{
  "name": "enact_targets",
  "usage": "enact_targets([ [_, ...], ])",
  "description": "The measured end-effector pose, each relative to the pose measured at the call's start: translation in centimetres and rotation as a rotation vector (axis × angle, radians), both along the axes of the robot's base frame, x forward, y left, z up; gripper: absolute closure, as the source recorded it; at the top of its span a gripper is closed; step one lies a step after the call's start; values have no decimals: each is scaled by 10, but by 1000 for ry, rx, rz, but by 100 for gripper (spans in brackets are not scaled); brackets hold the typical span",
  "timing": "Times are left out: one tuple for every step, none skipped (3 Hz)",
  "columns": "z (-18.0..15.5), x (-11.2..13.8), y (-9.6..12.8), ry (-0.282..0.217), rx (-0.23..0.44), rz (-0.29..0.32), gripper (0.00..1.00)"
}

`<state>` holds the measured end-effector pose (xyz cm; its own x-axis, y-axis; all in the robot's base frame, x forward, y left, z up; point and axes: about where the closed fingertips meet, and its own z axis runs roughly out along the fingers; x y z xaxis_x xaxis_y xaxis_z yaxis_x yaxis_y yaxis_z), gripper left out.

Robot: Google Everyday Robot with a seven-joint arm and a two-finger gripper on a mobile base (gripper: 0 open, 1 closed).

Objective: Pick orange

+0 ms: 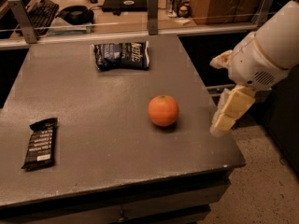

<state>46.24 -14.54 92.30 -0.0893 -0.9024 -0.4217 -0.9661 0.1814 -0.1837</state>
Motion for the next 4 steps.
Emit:
enact_targets([
  [-26,7,30,5,97,51,0],
  [-43,12,54,4,189,79,0],
  [-56,17,68,4,264,87,0],
  [-62,22,85,21,317,84,5],
])
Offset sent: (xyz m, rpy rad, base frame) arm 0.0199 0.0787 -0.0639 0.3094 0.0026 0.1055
